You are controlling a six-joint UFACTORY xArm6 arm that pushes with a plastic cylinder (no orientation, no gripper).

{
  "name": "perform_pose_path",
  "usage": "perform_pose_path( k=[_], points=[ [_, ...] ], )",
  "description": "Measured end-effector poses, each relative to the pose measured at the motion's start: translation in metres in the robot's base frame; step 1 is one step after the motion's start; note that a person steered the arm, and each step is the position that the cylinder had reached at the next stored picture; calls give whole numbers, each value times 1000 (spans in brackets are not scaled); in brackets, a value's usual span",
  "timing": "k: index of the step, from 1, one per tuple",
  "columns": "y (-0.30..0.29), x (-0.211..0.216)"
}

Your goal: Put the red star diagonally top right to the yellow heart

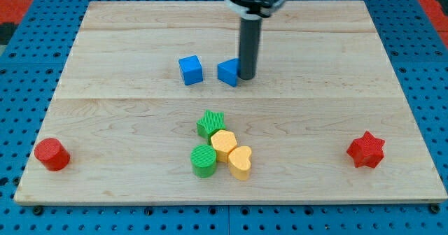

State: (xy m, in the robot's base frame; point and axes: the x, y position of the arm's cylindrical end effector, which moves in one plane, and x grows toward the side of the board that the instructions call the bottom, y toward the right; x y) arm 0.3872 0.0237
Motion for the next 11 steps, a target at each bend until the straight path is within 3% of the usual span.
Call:
perform_pose_path(
  k=[1, 2, 3, 4, 5, 7, 8, 9, 11],
  points=[
    [16, -4],
    [120, 3],
    [219, 62],
    [273, 147],
    [255, 185],
    [167, 164],
    [165, 171],
    [102, 113],
    [98, 158]
  ],
)
